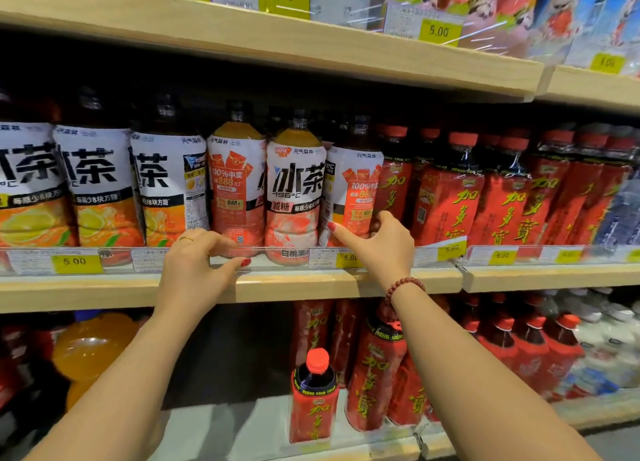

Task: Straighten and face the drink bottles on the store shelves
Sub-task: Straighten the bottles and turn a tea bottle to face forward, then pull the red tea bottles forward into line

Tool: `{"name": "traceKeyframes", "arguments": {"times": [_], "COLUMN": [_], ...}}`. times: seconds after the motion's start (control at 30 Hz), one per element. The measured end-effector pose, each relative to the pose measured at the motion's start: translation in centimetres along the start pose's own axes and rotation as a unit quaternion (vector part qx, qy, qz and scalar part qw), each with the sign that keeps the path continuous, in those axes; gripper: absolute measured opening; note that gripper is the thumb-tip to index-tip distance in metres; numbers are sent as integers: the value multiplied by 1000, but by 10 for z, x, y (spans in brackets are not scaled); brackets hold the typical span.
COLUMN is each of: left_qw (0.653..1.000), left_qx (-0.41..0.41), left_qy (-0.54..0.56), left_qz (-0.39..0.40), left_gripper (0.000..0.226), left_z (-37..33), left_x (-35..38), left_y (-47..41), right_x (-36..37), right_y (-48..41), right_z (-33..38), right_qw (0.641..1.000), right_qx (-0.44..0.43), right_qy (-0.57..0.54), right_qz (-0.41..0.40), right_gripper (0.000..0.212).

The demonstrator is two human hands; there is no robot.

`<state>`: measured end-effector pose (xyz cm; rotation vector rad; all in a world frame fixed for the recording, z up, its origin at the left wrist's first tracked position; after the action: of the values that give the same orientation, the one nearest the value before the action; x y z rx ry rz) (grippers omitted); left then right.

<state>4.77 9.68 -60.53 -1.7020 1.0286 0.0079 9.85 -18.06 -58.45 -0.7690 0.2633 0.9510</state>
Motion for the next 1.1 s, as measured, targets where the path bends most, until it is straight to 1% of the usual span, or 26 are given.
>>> {"name": "traceKeyframes", "arguments": {"times": [0.1,0.2,0.23,0.27,0.33,0.4,0.47,0.53,0.57,0.67,0.73,0.83,0.93,1.0,1.1], "left_qw": [1000,999,998,997,993,988,985,985,986,990,990,994,994,994,993], "left_qx": [-13,-12,-6,3,34,83,124,135,130,115,110,79,85,89,103], "left_qy": [-10,-24,-40,-60,-102,-118,-103,-88,-81,-62,-53,-50,-52,-50,-50], "left_qz": [10,35,45,52,58,58,65,64,60,60,64,53,52,46,27], "left_gripper": [21,22,22,22,21,24,26,24,23,24,24,25,26,25,23], "left_z": [-1,-1,-1,-2,-11,-26,-40,-47,-48,-42,-40,-36,-37,-37,-36], "left_x": [-1,-1,0,0,0,4,13,21,25,33,37,37,38,39,40], "left_y": [-1,-4,-6,-7,-12,-16,-19,-20,-19,-12,-9,-12,-11,-8,-6], "right_x": [2,0,-2,-6,-16,-22,-21,-11,-2,33,55,81,103,115,132], "right_y": [1,-2,-1,2,13,35,64,96,110,145,160,171,179,183,190], "right_z": [-2,-5,-7,-9,-17,-25,-34,-47,-55,-88,-110,-140,-163,-172,-181], "right_qw": [1000,997,994,993,992,988,979,972,973,976,973,967,952,941,920], "right_qx": [-13,-53,-73,-95,-123,-151,-196,-220,-214,-122,-60,41,138,178,212], "right_qy": [10,-12,-16,-12,-16,-31,-50,-77,-88,-98,-96,-104,-123,-132,-166], "right_qz": [17,64,74,71,36,6,-18,-4,27,154,199,227,244,256,285], "right_gripper": [48,40,40,45,58,55,48,44,44,50,56,69,86,92,96]}}
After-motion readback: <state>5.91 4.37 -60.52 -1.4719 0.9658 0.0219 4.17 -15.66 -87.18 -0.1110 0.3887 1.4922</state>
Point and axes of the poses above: each hand's wrist, its own y-axis away from the middle knuckle, its own x-axis out of the palm, z = x × y, the point moved 5 cm from there along -y, towards the middle knuckle, and after that the axes turned 7 degrees about x, right-handed, at the moved point
